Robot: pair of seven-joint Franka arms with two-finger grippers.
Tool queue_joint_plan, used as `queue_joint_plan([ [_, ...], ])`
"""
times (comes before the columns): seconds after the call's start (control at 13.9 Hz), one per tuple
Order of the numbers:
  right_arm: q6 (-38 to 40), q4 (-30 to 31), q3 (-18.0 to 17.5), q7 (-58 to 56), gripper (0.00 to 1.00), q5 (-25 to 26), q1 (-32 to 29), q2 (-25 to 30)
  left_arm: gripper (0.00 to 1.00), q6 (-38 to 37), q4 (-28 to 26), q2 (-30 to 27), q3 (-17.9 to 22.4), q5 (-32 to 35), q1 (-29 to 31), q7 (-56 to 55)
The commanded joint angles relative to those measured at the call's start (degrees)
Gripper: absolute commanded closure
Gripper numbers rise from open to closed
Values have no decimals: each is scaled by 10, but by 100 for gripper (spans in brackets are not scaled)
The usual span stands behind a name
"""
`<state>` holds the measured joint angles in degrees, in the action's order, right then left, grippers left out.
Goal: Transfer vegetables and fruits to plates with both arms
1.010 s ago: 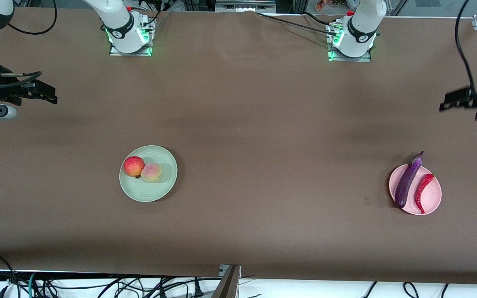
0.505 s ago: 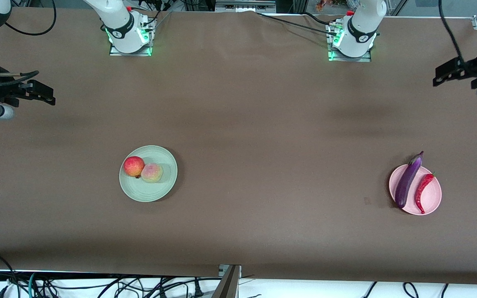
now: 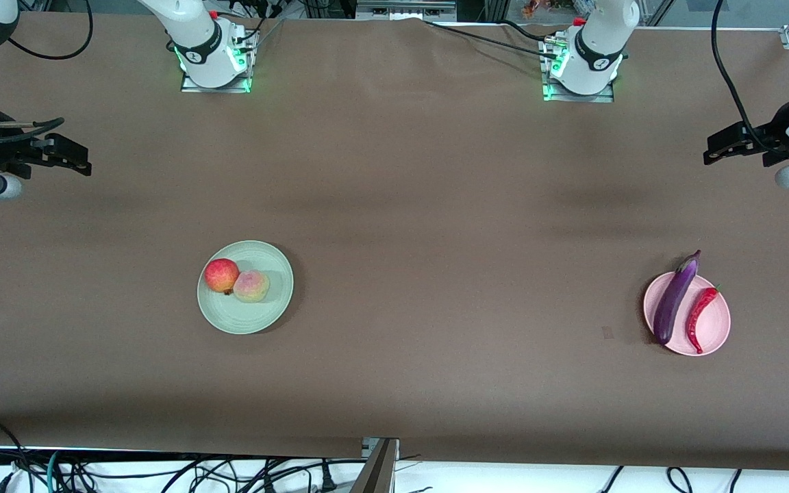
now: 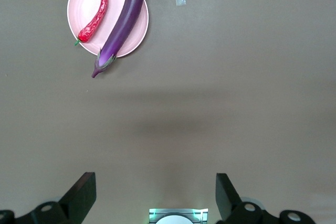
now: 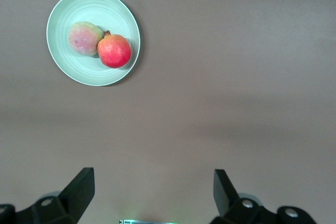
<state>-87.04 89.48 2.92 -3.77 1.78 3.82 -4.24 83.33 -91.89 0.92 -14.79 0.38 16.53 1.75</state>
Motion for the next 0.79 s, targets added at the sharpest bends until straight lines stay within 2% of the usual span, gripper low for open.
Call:
queue_joint_plan([
  [0.0,5,-14,-3,-9,0,-10,-4,-6,0,5,0,-4,-1,-7,-8,-5],
  [0.14,4,-12,-3,-9,0,-10,-4,-6,0,7,-6,-4,30,-6,-48,-7],
  [0.29,4,-14,-3,-9,0,-11,-4,-6,0,8,-6,-6,93,-6,-113,-7],
  [0.43,4,-14,-3,-9,0,-11,-4,-6,0,8,-6,-7,130,-8,-148,-7],
  [0.5,4,-12,-3,-9,0,-11,-4,-6,0,8,-5,-7,142,-9,-160,-7],
  [0.72,4,-14,-3,-9,0,-11,-5,-6,0,6,0,-7,138,-13,-156,-6],
])
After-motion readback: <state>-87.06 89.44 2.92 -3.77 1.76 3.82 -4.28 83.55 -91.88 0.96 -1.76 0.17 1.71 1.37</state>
